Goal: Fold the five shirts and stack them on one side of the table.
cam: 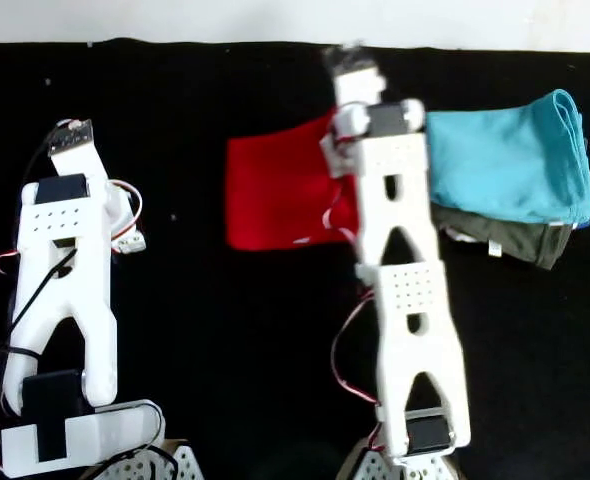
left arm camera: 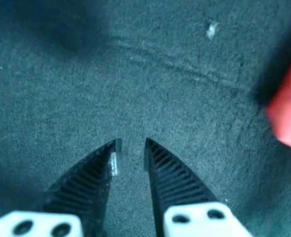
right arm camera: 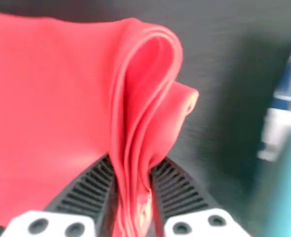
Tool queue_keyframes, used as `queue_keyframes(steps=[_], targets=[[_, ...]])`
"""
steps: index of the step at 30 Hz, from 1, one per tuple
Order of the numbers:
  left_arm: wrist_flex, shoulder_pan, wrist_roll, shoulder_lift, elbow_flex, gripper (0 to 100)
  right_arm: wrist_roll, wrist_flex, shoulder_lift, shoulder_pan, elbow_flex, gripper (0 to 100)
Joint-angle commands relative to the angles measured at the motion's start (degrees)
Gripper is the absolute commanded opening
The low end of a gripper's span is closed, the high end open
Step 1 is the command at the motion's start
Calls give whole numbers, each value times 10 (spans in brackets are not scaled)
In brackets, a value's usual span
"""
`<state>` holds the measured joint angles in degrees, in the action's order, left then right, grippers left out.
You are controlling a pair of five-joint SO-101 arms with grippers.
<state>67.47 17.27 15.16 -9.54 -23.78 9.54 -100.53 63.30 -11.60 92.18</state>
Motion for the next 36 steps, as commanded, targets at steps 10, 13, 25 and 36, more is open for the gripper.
queue_keyframes(steps=[10, 13, 25, 36], targets=[[-12, 3, -2, -20, 15, 95, 14, -2, -393, 87, -269, 7], [-12, 3, -1, -20, 15, 95, 46, -2, -426, 98, -280, 7], [-12, 2, -1, -19, 14, 95, 92, 97, -429, 226, -281, 7], [-25, 2, -1, -19, 14, 95, 218, 192, -326, 304, -341, 7]])
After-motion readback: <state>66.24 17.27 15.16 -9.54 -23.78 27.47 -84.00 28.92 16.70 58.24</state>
